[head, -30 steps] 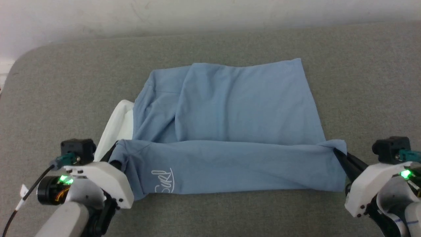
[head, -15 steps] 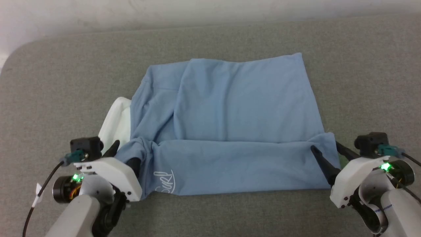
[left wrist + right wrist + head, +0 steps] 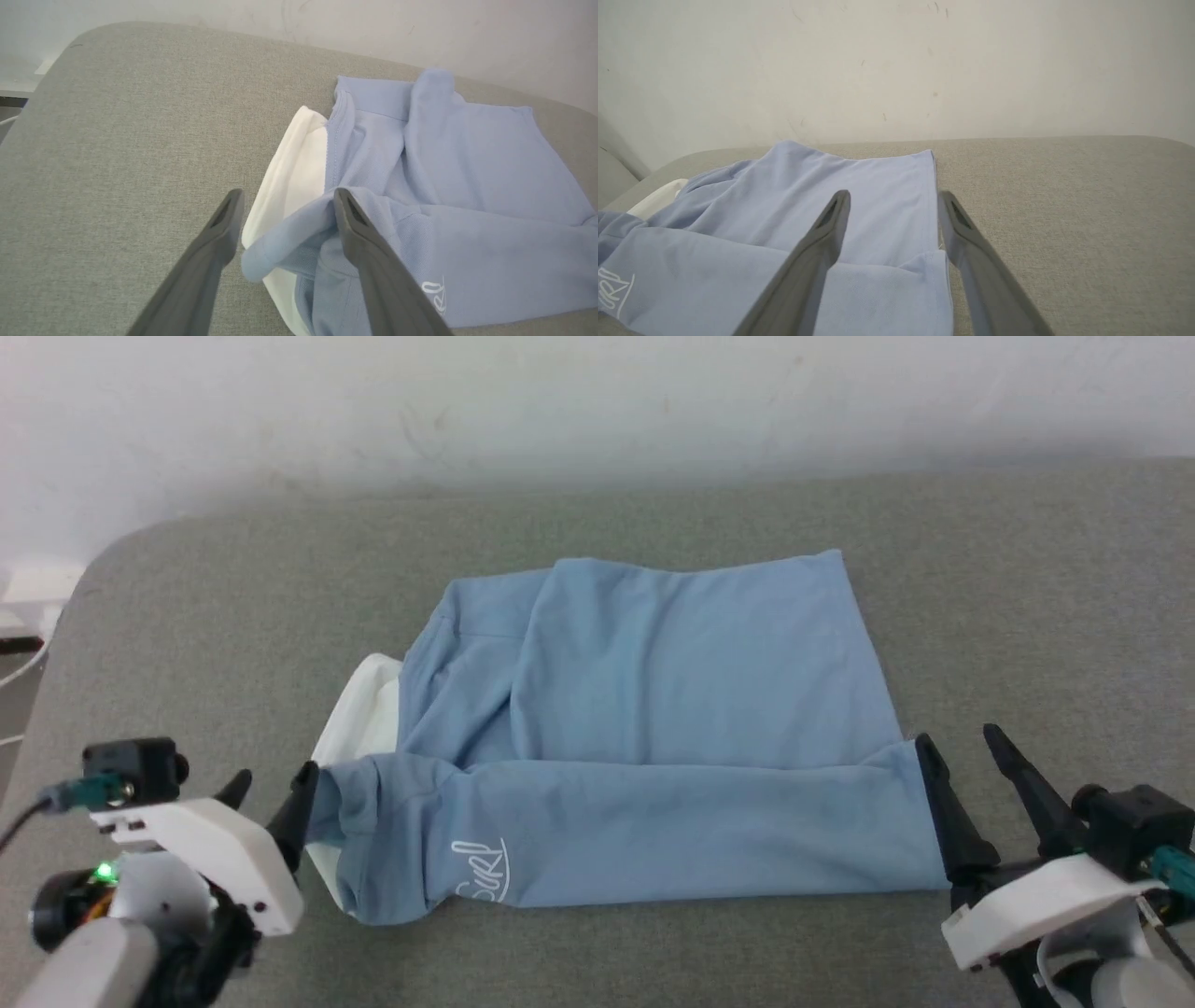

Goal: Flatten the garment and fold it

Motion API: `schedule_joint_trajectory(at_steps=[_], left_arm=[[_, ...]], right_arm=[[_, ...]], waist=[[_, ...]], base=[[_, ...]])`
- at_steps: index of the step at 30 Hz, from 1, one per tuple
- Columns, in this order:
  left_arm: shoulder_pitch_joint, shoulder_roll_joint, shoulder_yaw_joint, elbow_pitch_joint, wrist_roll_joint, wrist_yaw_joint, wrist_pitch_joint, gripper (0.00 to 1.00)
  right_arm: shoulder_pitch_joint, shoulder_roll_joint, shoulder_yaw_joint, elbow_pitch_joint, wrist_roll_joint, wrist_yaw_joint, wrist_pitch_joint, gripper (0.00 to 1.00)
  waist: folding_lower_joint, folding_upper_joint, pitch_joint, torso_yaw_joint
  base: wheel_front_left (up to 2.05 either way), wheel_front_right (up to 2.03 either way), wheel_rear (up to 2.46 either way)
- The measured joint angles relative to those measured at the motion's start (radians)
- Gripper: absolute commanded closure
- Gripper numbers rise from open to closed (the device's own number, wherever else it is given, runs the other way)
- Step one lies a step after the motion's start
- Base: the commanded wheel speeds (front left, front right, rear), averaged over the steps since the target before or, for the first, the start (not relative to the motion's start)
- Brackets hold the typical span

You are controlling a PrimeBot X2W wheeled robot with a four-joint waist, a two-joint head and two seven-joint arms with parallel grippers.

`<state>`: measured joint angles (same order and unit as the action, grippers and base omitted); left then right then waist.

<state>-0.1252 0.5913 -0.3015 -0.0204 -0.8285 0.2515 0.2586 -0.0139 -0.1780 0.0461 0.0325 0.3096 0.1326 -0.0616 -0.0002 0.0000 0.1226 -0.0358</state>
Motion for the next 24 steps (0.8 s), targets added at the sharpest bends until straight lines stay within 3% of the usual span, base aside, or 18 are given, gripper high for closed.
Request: schedule_joint_trajectory(at_steps=[6, 9, 15, 24], left_arm=[[0.001, 0.114, -0.020, -0.112, -0.039, 0.005, 0.209, 0.00], [0.000, 0.137, -0.056, -0.145, -0.052, 0.002, 0.292, 0.00], [-0.025, 0.117, -0.149, -0.065, -0.049, -0.015, 0.393, 0.00], [-0.107, 0.056, -0.225, 0.125, -0.036, -0.059, 0.441, 0.00]], right_arm=[[0.057, 0.039, -0.021, -0.112, -0.037, 0.000, 0.041, 0.00], [0.063, 0.049, -0.021, -0.148, -0.048, 0.000, 0.053, 0.00], [0.065, 0.061, -0.023, -0.182, -0.051, 0.000, 0.061, 0.00], [0.062, 0.062, -0.019, -0.180, -0.046, 0.000, 0.069, 0.00]], waist=[[0.0000, 0.0000, -0.019, -0.029], [0.0000, 0.0000, -0.018, -0.046], [0.0003, 0.0000, 0.011, -0.063], [0.0001, 0.0000, 0.053, -0.094]], base=[[0.00, 0.00, 0.00], [0.00, 0.00, 0.00], [0.00, 0.00, 0.00], [0.00, 0.00, 0.00]])
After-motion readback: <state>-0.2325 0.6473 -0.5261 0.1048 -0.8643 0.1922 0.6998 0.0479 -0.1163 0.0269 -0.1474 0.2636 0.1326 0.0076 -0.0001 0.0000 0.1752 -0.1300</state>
